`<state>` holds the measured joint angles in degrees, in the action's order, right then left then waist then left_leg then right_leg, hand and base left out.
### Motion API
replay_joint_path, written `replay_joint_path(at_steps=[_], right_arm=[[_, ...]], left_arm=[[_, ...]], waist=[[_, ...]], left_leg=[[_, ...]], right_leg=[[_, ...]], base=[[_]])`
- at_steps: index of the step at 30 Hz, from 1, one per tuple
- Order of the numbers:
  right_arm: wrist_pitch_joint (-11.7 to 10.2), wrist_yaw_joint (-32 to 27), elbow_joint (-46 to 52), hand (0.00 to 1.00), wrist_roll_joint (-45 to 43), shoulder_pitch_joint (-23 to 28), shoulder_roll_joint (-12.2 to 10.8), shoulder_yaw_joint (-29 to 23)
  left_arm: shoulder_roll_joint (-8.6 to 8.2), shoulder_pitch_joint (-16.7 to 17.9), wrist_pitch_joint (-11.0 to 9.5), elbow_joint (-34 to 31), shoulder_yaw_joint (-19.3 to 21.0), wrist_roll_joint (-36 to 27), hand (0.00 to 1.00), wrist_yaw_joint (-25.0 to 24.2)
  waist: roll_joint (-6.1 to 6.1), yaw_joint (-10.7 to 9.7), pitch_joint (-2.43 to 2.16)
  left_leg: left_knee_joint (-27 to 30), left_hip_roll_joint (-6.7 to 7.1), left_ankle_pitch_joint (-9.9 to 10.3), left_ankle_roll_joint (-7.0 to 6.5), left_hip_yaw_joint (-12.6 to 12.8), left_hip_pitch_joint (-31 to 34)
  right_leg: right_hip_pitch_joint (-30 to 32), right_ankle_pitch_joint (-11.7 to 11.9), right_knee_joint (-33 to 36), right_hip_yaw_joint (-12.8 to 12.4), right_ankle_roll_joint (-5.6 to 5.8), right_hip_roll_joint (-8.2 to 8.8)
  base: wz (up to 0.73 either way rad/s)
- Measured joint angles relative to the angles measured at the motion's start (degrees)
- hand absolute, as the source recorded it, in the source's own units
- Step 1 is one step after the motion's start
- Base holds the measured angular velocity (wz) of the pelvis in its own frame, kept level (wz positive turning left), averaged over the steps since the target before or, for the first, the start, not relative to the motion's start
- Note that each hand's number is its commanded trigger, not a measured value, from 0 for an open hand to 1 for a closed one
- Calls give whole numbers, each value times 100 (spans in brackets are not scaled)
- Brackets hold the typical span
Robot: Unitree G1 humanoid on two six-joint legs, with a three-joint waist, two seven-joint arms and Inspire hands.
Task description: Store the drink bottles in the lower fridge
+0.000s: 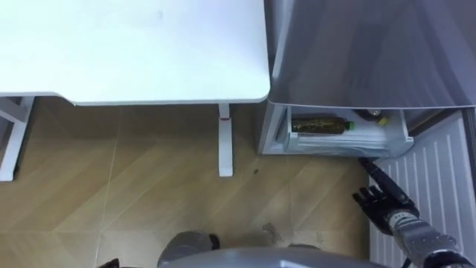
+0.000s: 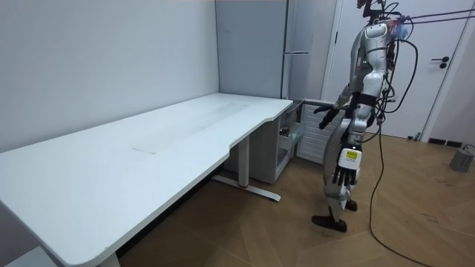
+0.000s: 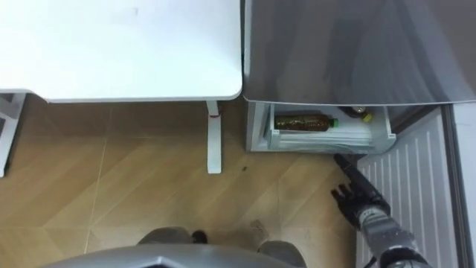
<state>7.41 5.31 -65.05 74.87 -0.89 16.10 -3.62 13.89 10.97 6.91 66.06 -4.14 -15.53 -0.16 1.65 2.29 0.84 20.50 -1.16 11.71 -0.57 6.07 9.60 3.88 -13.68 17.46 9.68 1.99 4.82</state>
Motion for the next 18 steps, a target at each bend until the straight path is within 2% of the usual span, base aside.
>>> replay_joint_path(at_steps=[7, 11, 14, 18], right_arm=[[10, 10, -304, 0, -392, 230, -195, 10], [11, -151, -441, 0, -383, 221, -289, 10], [7, -153, -480, 0, -284, 107, -289, -2], [10, -180, -676, 0, -79, -176, -289, -8]], left_arm=[[-139, 244, 42, -33, -4, 3, 0, 104], [-188, 258, 66, -28, -12, -1, 0, 119], [-191, 223, 67, 6, -11, 3, 0, 125], [-189, 176, 72, 15, -4, -5, 0, 119]], waist=[[-33, -79, -23], [-65, -77, -34], [-103, -81, -47], [-97, -54, -39]], left_leg=[[28, 6, 53, 13, -90, -31], [107, -7, 97, 39, -156, -9], [249, -24, 160, 48, -194, 47], [755, -53, 364, 72, -241, 261]], right_leg=[[-156, 8, -171, 68, 6, -30], [-185, -13, -156, 131, -13, -47], [-159, -100, -37, 163, -25, -48], [94, -402, 595, 179, -53, 0]], base=[[4], [8], [6], [3]])
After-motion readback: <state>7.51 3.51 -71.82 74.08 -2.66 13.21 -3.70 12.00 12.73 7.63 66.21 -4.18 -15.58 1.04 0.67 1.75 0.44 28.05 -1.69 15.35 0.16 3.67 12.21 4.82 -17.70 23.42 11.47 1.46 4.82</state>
